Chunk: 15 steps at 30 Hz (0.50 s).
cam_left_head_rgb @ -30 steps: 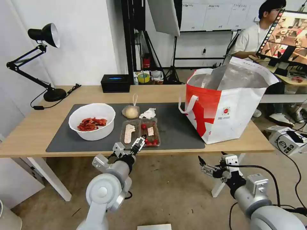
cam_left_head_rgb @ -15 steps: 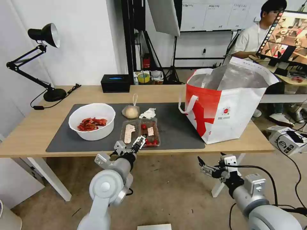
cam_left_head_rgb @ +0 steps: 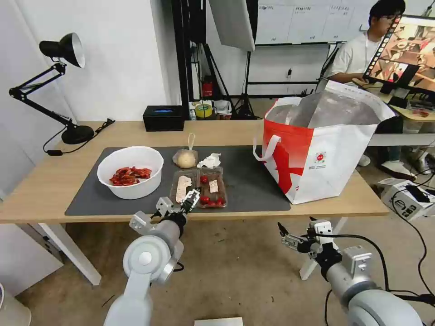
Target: Pick up the trash from the table and place it into the takeout bag.
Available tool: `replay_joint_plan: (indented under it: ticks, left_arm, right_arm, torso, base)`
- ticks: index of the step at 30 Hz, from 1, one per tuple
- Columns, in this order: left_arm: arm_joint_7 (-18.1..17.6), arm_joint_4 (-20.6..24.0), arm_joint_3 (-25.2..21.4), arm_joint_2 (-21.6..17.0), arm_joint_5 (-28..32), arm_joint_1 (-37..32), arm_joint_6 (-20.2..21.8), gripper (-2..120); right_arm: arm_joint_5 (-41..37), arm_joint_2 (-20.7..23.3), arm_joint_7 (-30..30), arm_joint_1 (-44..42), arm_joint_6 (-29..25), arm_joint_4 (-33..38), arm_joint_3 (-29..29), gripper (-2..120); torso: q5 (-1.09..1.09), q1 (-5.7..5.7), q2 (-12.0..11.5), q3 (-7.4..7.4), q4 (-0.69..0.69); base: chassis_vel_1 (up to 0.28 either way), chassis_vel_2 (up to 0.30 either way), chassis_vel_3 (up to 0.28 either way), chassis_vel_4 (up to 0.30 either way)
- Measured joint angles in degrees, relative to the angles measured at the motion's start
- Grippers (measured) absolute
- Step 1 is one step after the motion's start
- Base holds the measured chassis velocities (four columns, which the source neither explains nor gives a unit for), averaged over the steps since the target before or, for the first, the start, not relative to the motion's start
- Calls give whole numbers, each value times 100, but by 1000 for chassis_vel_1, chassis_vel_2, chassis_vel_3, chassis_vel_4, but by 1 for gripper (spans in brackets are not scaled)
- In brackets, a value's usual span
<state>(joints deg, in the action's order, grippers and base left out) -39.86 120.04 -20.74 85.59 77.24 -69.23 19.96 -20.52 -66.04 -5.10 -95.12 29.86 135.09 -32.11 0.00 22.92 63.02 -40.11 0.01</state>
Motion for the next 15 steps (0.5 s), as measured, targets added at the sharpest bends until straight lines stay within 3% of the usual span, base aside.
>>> replay_joint_plan:
  ticks: [15]
  left_arm:
    - [539,172,-125,-33,83,39,-342,100]
  right_arm:
    - [73,-31,5,-24,-11,-28,44,100]
  torso:
    - [0,0,0,0,0]
  base:
    - [0,0,0,0]
